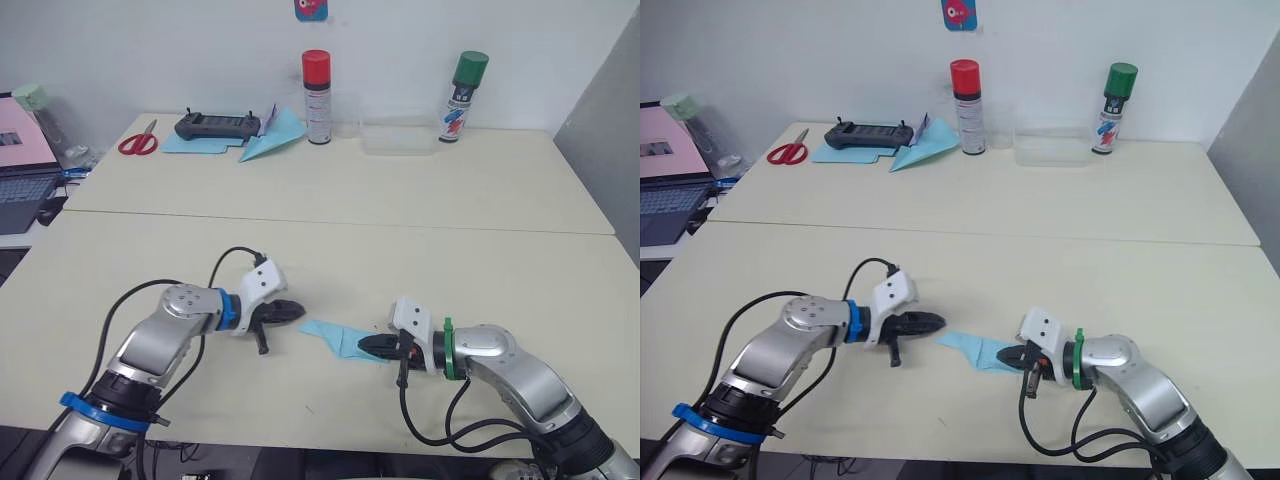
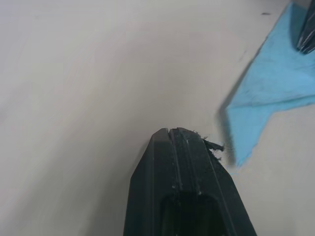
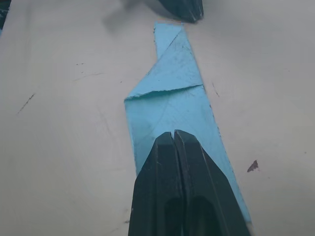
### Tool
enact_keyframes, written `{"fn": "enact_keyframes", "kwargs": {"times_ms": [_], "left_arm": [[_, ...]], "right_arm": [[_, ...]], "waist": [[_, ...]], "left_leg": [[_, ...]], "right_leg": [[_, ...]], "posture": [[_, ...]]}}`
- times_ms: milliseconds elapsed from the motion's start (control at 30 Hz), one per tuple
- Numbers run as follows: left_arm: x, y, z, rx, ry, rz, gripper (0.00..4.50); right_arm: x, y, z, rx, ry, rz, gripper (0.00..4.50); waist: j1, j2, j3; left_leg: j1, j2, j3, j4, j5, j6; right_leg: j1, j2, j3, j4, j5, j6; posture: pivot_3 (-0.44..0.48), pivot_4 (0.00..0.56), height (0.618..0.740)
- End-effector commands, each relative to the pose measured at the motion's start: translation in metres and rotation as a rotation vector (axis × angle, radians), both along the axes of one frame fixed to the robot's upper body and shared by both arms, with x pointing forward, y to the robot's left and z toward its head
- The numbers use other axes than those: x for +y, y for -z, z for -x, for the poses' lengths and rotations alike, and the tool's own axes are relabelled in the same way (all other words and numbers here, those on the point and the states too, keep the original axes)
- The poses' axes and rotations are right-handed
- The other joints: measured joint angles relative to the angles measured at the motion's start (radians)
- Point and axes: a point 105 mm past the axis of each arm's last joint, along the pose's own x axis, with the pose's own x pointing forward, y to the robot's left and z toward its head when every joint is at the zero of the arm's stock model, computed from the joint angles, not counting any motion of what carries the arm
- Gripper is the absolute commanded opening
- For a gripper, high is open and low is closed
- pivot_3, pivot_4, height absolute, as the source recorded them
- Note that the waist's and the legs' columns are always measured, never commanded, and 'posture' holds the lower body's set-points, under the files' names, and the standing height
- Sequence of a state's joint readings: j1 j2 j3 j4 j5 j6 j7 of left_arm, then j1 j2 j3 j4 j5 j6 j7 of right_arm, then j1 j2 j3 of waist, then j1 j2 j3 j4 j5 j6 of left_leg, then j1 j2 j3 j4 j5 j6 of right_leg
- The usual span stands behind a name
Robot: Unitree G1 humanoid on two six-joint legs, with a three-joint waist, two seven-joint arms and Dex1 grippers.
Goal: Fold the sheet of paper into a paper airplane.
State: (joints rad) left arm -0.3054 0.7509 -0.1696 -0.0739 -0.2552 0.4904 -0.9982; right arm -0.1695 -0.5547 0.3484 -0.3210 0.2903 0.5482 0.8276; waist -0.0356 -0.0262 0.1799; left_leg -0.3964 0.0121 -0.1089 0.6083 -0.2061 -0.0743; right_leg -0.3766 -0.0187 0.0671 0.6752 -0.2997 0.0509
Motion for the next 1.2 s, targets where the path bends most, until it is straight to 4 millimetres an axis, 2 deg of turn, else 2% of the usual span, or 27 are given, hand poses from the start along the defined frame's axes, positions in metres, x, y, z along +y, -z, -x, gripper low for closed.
{"fn": "enact_keyframes", "kwargs": {"times_ms": [33, 100, 167, 300, 367, 400, 500, 667, 867, 1067, 1200], "left_arm": [[0.001, -0.05, 0.0, -0.219, 0.073, 0.019, 0.0], [0.003, -0.061, 0.005, -0.244, 0.103, 0.013, 0.53], [-0.002, -0.067, 0.026, -0.228, 0.193, 0.026, 1.04], [-0.018, -0.07, 0.064, -0.256, 0.323, 0.067, 2.28], [-0.027, -0.065, 0.086, -0.278, 0.382, 0.091, 2.92], [-0.029, -0.064, 0.096, -0.29, 0.407, 0.1, 3.26], [-0.031, -0.06, 0.105, -0.313, 0.42, 0.11, 3.27], [-0.027, -0.057, 0.107, -0.318, 0.386, 0.119, 3.27], [-0.027, -0.057, 0.106, -0.347, 0.382, 0.115, 3.27], [-0.031, -0.057, 0.107, -0.351, 0.375, 0.132, 3.27], [-0.035, -0.058, 0.1, -0.367, 0.351, 0.154, 3.27]], "right_arm": [[-0.016, -0.061, -0.008, -0.083, 0.018, -0.173, 0.42], [-0.021, -0.076, 0.004, -0.074, -0.031, -0.208, 0.9], [-0.028, -0.084, 0.015, -0.086, -0.065, -0.18, 1.62], [-0.034, -0.079, 0.04, -0.025, -0.145, -0.124, 3.02], [-0.035, -0.072, 0.05, -0.002, -0.187, -0.111, 2.9], [-0.034, -0.066, 0.053, 0.005, -0.203, -0.098, 2.7], [-0.03, -0.053, 0.051, -0.041, -0.212, -0.049, 1.67], [-0.022, -0.031, 0.038, -0.169, -0.204, 0.047, 1.67], [-0.01, -0.035, 0.007, -0.34, -0.081, 0.038, 1.67], [-0.005, -0.03, -0.001, -0.381, -0.06, 0.061, 1.67], [0.004, -0.023, -0.011, -0.372, -0.037, 0.073, 1.67]], "waist": [[0.002, 0.0, 0.006], [0.007, 0.0, 0.007], [0.006, 0.0, 0.007], [0.005, 0.0, 0.007], [0.003, 0.0, 0.007], [0.002, 0.0, 0.007], [0.004, 0.001, 0.008], [0.004, 0.0, 0.008], [0.004, 0.0, 0.008], [0.004, 0.0, 0.008], [0.002, 0.0, 0.008]], "left_leg": [[-0.003, 0.0, 0.0, 0.001, 0.0, 0.0], [-0.009, -0.001, 0.0, 0.002, 0.0, 0.0], [-0.01, -0.001, -0.001, 0.001, 0.0, 0.0], [-0.011, 0.0, 0.0, -0.001, -0.002, -0.001], [-0.012, 0.0, 0.0, -0.001, -0.002, 0.0], [-0.011, 0.0, 0.001, -0.001, -0.002, 0.0], [-0.011, 0.0, 0.001, 0.0, -0.002, 0.0], [-0.003, 0.001, 0.004, 0.002, -0.002, 0.0], [-0.003, 0.001, 0.008, 0.002, -0.002, 0.0], [-0.004, 0.002, 0.005, 0.0, -0.002, -0.001], [-0.003, 0.002, 0.006, 0.0, -0.002, -0.001]], "right_leg": [[-0.003, 0.0, 0.0, 0.001, 0.001, 0.001], [-0.009, 0.0, 0.0, 0.002, 0.002, 0.003], [-0.01, -0.001, -0.001, 0.002, 0.002, 0.002], [-0.011, -0.001, -0.001, 0.001, 0.0, -0.001], [-0.011, -0.001, -0.001, 0.001, 0.0, -0.002], [-0.011, -0.001, -0.001, 0.001, 0.0, -0.002], [-0.011, -0.001, -0.001, 0.002, -0.002, -0.001], [-0.004, -0.001, 0.001, 0.002, -0.005, -0.007], [-0.004, -0.002, 0.003, 0.001, -0.003, -0.003], [-0.005, -0.001, 0.001, 0.002, -0.002, -0.001], [-0.005, -0.001, 0.001, 0.002, -0.002, 0.0]], "posture": [[0.0, 0.15, 0.74], [0.0, 0.15, 0.74], [0.0, 0.15, 0.74], [0.0, 0.15, 0.74], [0.0, 0.15, 0.74], [0.0, 0.15, 0.74], [0.0, 0.15, 0.74], [0.0, 0.15, 0.74], [0.0, 0.15, 0.74], [0.0, 0.15, 0.74], [0.0, 0.15, 0.74]]}}
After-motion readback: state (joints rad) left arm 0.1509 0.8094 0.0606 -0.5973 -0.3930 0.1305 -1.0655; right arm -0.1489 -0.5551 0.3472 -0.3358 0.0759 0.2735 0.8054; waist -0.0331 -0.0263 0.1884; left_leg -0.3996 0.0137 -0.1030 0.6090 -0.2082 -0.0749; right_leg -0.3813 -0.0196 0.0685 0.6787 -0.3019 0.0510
